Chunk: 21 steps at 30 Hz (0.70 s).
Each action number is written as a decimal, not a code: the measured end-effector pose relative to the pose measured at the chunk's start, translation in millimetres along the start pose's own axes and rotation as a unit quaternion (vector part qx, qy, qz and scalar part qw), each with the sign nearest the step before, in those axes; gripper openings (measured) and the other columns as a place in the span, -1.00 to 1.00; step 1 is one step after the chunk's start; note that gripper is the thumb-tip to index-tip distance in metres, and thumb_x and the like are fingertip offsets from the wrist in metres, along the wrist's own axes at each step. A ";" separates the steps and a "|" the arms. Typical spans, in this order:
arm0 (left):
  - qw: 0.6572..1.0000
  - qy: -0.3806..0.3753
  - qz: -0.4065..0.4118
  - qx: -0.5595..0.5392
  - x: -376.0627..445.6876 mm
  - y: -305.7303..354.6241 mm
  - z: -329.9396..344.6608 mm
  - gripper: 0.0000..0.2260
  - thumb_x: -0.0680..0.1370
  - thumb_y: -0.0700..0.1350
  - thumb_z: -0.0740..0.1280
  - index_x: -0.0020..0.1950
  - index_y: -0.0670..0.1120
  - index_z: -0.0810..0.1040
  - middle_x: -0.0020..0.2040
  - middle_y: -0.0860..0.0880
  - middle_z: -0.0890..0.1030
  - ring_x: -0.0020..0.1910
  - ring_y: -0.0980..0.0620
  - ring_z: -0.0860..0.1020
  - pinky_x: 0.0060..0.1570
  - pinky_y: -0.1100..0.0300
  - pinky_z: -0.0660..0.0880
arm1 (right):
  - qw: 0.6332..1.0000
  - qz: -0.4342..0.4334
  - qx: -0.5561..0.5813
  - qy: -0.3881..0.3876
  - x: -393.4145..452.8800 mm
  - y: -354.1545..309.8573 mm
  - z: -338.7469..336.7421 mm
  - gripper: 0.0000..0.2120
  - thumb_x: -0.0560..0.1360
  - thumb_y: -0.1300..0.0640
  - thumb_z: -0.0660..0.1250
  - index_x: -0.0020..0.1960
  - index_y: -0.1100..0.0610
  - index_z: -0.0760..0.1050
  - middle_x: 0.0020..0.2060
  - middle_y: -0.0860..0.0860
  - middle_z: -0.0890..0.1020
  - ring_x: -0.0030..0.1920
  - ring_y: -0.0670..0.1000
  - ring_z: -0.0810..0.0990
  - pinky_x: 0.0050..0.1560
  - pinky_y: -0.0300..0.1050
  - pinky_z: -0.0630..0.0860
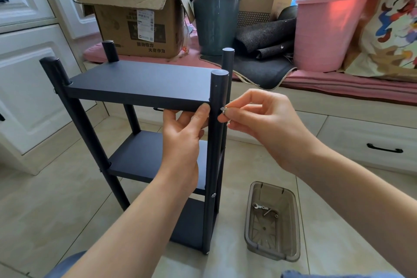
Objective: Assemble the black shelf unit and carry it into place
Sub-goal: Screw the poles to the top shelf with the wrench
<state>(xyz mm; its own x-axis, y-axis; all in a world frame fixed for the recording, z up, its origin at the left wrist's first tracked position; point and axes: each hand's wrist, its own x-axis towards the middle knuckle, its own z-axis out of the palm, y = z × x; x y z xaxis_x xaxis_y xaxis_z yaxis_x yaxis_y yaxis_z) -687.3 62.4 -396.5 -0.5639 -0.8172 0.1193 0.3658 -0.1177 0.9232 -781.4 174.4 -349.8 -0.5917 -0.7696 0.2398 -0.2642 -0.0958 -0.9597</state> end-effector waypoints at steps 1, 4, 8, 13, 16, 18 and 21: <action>1.000 -0.002 0.000 0.002 -0.3 0.0 0.3 -0.60 0.57 -0.06 0.38 0.38 -0.06 0.41 -0.01 0.10 0.73 0.01 0.08 0.70 0.02 0.23 0.49 | 0.999 0.027 0.037 -0.001 -0.6 -0.5 1.0 -0.91 0.50 0.29 0.42 -0.16 0.15 0.60 -0.22 0.08 0.73 -0.19 -0.05 0.68 -0.02 -0.16 0.64; 1.000 -0.002 0.000 0.003 0.5 0.4 0.5 -0.60 0.57 -0.06 0.38 0.39 -0.06 0.41 -0.01 0.09 0.73 0.01 0.07 0.70 0.02 0.23 0.49 | 0.999 0.021 0.018 0.018 -0.4 -0.2 2.6 -0.94 0.50 0.28 0.42 -0.14 0.18 0.61 -0.23 0.07 0.73 -0.20 -0.03 0.68 -0.02 -0.13 0.65; 1.000 -0.003 -0.002 0.003 0.7 0.3 0.9 -0.60 0.58 -0.07 0.38 0.39 -0.08 0.40 0.02 0.07 0.73 0.02 0.06 0.70 0.02 0.22 0.47 | 0.994 -0.039 -0.087 0.054 -2.4 -0.1 5.8 -0.94 0.50 0.24 0.44 -0.14 0.13 0.61 -0.27 -0.02 0.72 -0.20 0.02 0.69 -0.01 0.09 0.63; 1.000 -0.005 -0.002 0.007 0.2 0.7 -0.2 -0.60 0.58 -0.07 0.38 0.39 -0.06 0.41 0.06 0.04 0.73 0.05 0.03 0.70 0.04 0.22 0.50 | 0.999 0.018 -0.012 0.038 -2.6 -1.3 5.6 -0.98 0.51 0.24 0.42 -0.10 0.18 0.63 -0.24 0.04 0.73 -0.21 -0.05 0.65 -0.04 -0.07 0.67; 1.000 -0.003 -0.003 0.003 -0.6 1.3 0.3 -0.61 0.59 -0.08 0.38 0.39 -0.07 0.41 0.06 0.03 0.73 0.06 0.03 0.70 0.05 0.22 0.51 | 0.999 0.027 -0.008 0.035 -1.9 -1.6 5.2 -0.97 0.51 0.24 0.42 -0.10 0.19 0.63 -0.24 0.05 0.73 -0.21 -0.06 0.64 -0.04 -0.13 0.65; 1.000 -0.003 -0.002 0.003 -1.1 1.1 -0.1 -0.61 0.59 -0.08 0.37 0.40 -0.06 0.41 0.06 0.04 0.73 0.06 0.04 0.70 0.03 0.24 0.51 | 0.999 0.036 -0.006 0.032 -1.7 -2.1 5.6 -0.97 0.51 0.24 0.42 -0.10 0.19 0.64 -0.24 0.05 0.73 -0.22 -0.07 0.64 -0.04 -0.14 0.65; 1.000 -0.007 -0.003 0.005 -1.2 0.8 0.0 -0.60 0.58 -0.07 0.37 0.40 -0.06 0.41 0.05 0.06 0.73 0.05 0.06 0.70 -0.01 0.29 0.53 | 0.999 0.045 0.011 0.026 -2.9 -3.5 5.0 -0.97 0.51 0.23 0.42 -0.10 0.18 0.64 -0.25 0.03 0.73 -0.23 -0.10 0.64 -0.05 -0.16 0.65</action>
<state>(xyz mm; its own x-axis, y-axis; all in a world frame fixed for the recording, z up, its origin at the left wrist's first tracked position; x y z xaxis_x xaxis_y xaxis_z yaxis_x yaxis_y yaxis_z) -686.4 63.3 -395.9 -0.5764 -0.8084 0.1198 0.3563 -0.1167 0.9271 -775.0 173.8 -347.9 -0.6505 -0.7426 0.1593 -0.1918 -0.0423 -0.9805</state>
